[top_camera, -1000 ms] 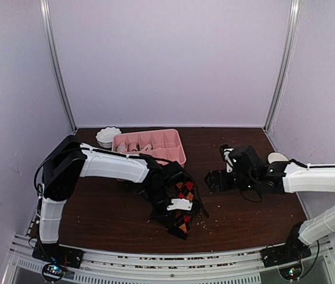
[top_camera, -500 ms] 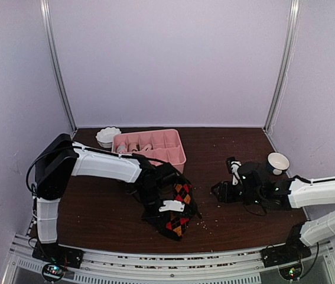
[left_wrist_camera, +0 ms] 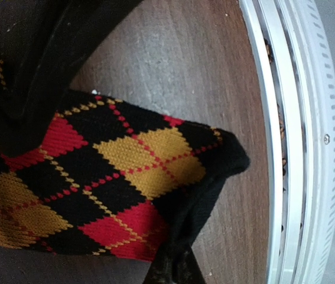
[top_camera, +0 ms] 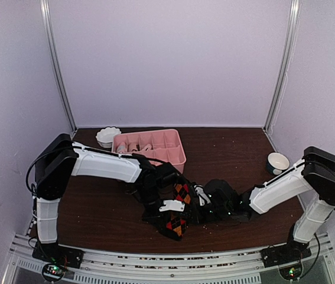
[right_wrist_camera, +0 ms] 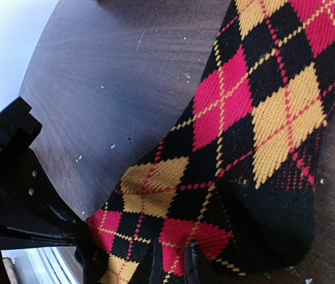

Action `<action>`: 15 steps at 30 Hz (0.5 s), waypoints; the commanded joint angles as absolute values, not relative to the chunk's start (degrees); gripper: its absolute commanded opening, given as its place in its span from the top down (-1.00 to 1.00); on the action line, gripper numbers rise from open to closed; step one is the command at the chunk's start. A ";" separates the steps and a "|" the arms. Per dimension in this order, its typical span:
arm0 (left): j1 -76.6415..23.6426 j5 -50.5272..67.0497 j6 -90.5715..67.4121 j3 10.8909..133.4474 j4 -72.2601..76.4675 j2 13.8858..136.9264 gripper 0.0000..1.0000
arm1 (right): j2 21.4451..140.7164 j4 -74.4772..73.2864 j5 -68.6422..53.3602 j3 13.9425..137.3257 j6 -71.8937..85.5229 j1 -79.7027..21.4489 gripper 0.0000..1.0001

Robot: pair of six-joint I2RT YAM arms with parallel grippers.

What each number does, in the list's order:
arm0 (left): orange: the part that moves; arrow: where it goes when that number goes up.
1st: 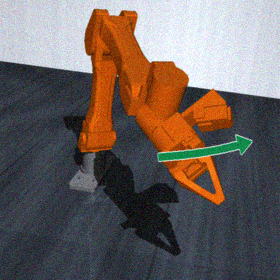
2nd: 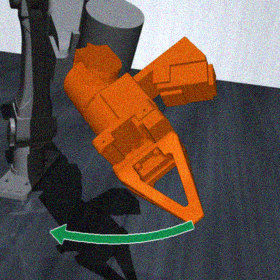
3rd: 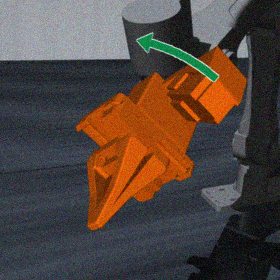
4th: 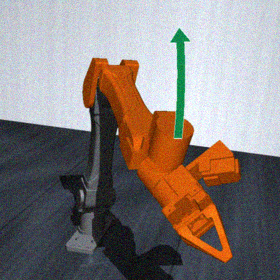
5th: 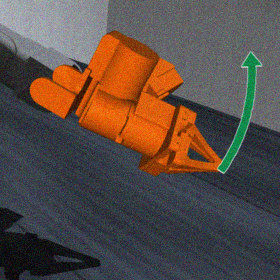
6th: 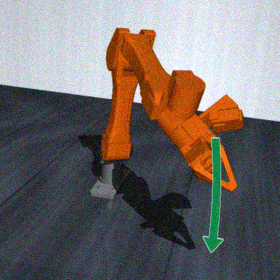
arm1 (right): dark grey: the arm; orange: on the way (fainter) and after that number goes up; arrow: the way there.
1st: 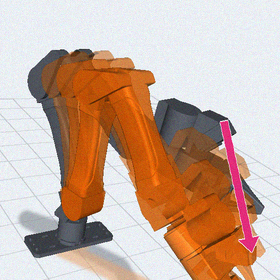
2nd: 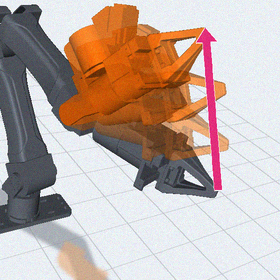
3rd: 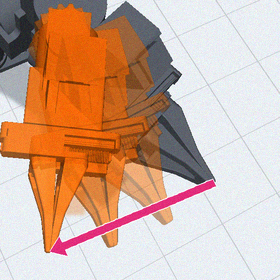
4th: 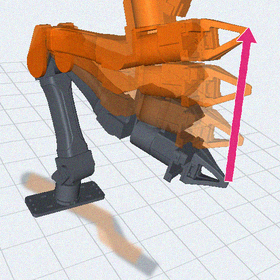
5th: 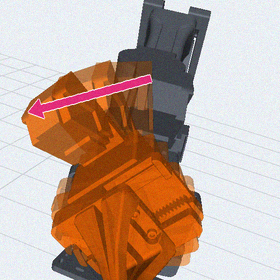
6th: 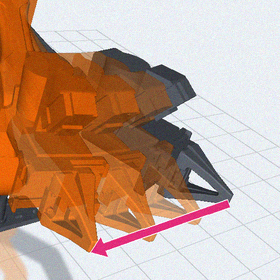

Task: Roll the socks
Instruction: Adjust the sock at the center of the board.

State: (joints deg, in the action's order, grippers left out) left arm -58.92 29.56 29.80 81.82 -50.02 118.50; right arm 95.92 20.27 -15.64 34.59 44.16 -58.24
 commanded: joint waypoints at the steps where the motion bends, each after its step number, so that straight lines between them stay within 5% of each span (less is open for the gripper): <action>1: -58.57 28.86 29.75 81.74 -50.01 117.64 1.00 | 96.58 18.13 -12.36 35.97 44.40 -58.43 0.76; 6: -58.54 27.94 29.61 82.92 -50.01 118.71 1.00 | 101.05 8.16 -2.31 40.20 45.34 -58.32 1.00; 15: -57.94 22.70 29.93 89.93 -49.95 123.30 1.00 | 100.99 7.75 5.63 40.32 46.56 -54.31 1.00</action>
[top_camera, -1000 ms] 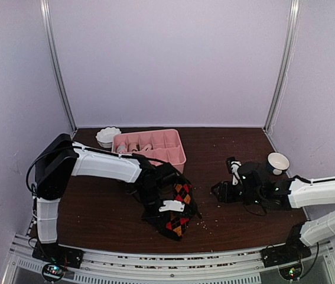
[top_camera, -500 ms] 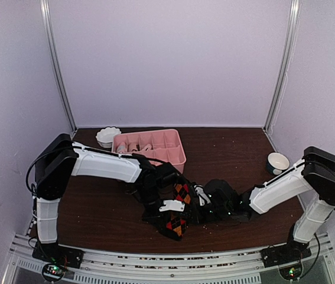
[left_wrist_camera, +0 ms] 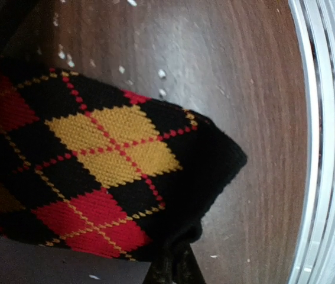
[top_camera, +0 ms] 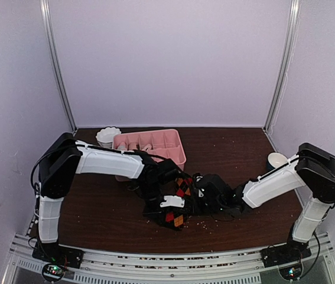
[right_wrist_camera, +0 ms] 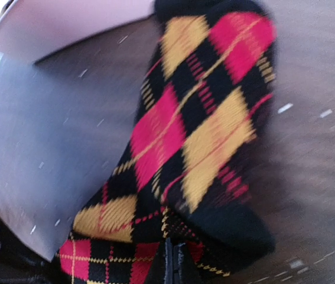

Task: Roll the socks
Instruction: Adjust the sock at the center of the board.

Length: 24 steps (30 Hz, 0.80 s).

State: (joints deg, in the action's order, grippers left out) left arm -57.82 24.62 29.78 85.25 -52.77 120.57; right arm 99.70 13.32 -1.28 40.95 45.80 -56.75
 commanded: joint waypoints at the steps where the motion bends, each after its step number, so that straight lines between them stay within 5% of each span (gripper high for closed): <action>1: -57.80 22.48 30.15 90.90 -50.19 123.95 1.00 | 100.98 7.70 5.29 40.68 45.98 -53.76 1.00; 8: -57.28 24.58 30.05 98.65 -54.05 129.62 1.00 | 99.24 10.26 1.97 42.28 40.87 -53.47 0.79; 17: -57.22 30.37 27.26 97.72 -55.57 130.12 1.00 | 85.06 26.67 0.84 25.37 39.75 -55.20 0.08; 24: -57.22 32.53 24.96 99.53 -57.45 131.75 1.00 | 77.53 38.21 5.32 13.61 31.73 -65.08 -0.07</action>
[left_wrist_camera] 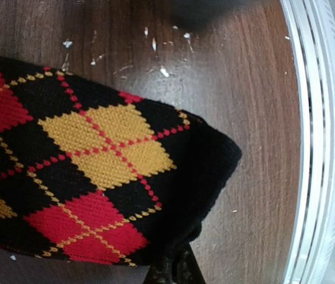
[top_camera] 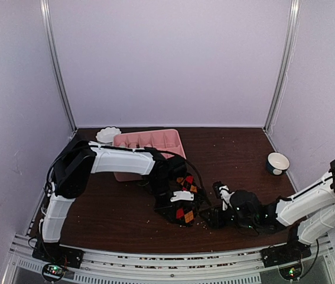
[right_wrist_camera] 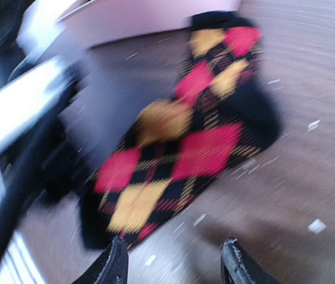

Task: Roll the socks
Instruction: Roll the sock.

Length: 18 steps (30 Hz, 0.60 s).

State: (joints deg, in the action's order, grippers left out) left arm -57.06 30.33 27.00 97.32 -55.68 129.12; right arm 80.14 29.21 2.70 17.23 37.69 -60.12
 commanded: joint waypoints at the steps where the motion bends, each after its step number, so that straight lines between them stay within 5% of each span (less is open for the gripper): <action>1: -57.17 32.71 24.62 100.09 -57.96 132.19 1.00 | 77.44 39.13 5.17 12.96 30.14 -66.49 -0.08; 9: -56.19 37.25 22.76 101.51 -59.96 133.72 1.00 | 82.05 42.56 4.59 14.72 18.46 -74.15 -0.16; 18: -55.81 39.77 23.62 100.66 -60.73 133.84 1.00 | 90.19 36.63 18.12 22.91 9.89 -79.24 0.04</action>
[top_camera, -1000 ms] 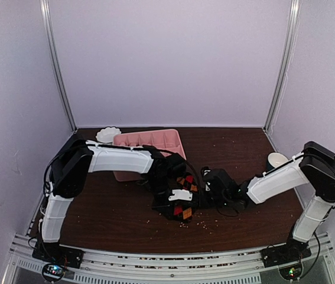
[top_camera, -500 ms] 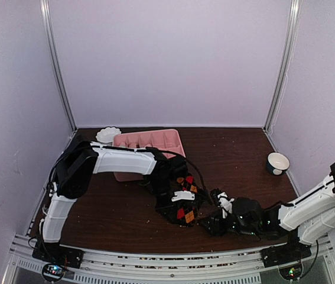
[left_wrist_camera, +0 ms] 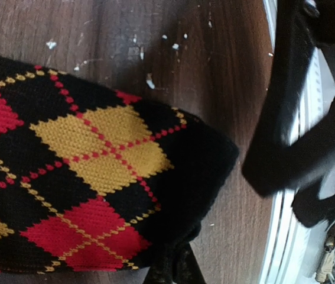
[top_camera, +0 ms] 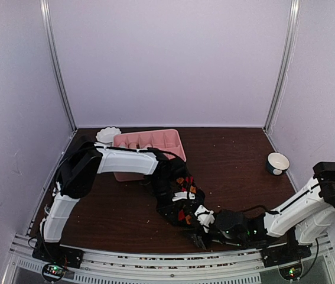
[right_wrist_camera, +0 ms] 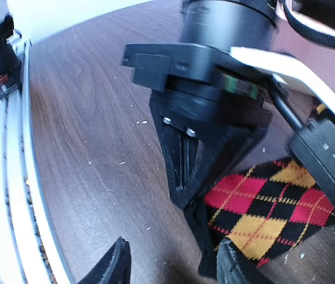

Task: Roll the socks
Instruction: Roll the sock.

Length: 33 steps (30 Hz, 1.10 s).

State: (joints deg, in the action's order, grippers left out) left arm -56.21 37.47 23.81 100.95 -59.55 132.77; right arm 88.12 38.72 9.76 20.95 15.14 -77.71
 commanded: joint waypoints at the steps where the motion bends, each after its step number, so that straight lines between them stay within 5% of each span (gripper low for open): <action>1: -55.77 39.65 23.77 100.56 -60.81 133.80 1.00 | 90.46 36.65 18.76 23.12 9.62 -79.32 0.06; 9: -55.24 39.87 24.77 100.28 -61.41 133.77 1.00 | 93.25 36.11 21.83 23.84 8.49 -79.64 0.20; 21: -54.85 38.14 25.73 99.95 -61.56 133.95 1.00 | 94.85 37.66 19.49 24.17 11.21 -79.54 1.00; 33: -53.44 33.61 26.27 90.27 -49.88 124.50 0.62 | 95.85 43.60 6.40 18.16 26.47 -75.97 1.00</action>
